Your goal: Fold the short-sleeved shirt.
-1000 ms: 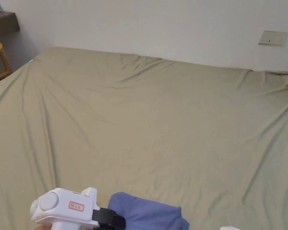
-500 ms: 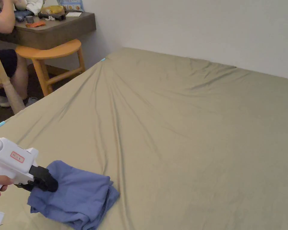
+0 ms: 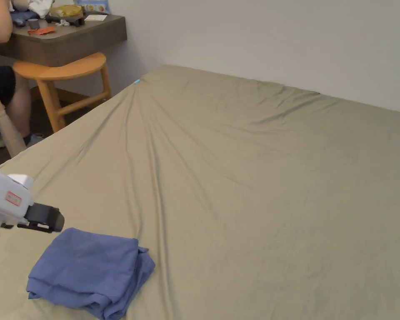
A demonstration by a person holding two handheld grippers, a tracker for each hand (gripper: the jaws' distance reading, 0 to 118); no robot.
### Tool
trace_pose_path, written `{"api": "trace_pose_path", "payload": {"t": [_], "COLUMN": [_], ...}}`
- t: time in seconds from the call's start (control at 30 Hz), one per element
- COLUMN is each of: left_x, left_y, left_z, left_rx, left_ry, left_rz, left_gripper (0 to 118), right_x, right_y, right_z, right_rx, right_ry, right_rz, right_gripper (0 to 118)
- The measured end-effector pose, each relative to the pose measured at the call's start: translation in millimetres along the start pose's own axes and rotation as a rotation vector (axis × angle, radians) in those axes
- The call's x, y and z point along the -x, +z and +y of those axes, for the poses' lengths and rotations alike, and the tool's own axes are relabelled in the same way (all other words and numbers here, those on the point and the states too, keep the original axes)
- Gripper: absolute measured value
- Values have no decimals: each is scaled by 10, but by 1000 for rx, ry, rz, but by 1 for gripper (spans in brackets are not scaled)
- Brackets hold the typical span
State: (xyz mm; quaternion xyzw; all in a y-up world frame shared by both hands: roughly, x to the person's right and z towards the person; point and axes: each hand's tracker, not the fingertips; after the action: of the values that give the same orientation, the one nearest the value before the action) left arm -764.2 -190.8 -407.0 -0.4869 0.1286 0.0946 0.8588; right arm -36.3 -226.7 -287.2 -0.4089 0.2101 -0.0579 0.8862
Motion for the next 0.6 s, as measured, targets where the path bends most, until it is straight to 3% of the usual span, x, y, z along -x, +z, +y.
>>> {"api": "trace_pose_path", "payload": {"t": [0.13, 0.2, 0.27, 0.37, 0.4, 0.43, 0.5, 0.53, 0.6], "left_x": [-832, -1345, -1718, -2330, -2546, -2753, -3024, -3188, -2840], "left_y": [1021, 1511, 1737, 1935, 1944, 1950, 1871, 1857, 1864], "left_z": [-271, -625, -924, -1447, -1602, -1749, -1917, -2035, -1784], "left_rx": [-450, -699, -833, -1016, -1042, -1087, -1007, -995, -956], "left_ry": [-221, -251, -247, -221, -219, -217, -305, -278, -269], "left_rz": [-18, -84, -141, -217, -214, -226, -238, -258, -337], "left_gripper": [106, 104, 98, 66, 41, 24, 0, 0, 0], "right_x": [-28, -52, -118, -271, -340, -396, -458, -472, -457], "right_y": [387, 670, 899, 1205, 1282, 1348, 1425, 1456, 1488], "right_z": [220, 350, 419, 464, 470, 457, 413, 396, 344], "right_rx": [-200, -331, -438, -570, -587, -613, -628, -640, -645], "right_ry": [64, 155, 198, 179, 152, 131, 117, 125, 155], "right_rz": [-75, -204, -293, -400, -419, -428, -439, -453, -508], "right_gripper": [0, 0, 0, 0, 0, 0, 0, 0, 0]}}
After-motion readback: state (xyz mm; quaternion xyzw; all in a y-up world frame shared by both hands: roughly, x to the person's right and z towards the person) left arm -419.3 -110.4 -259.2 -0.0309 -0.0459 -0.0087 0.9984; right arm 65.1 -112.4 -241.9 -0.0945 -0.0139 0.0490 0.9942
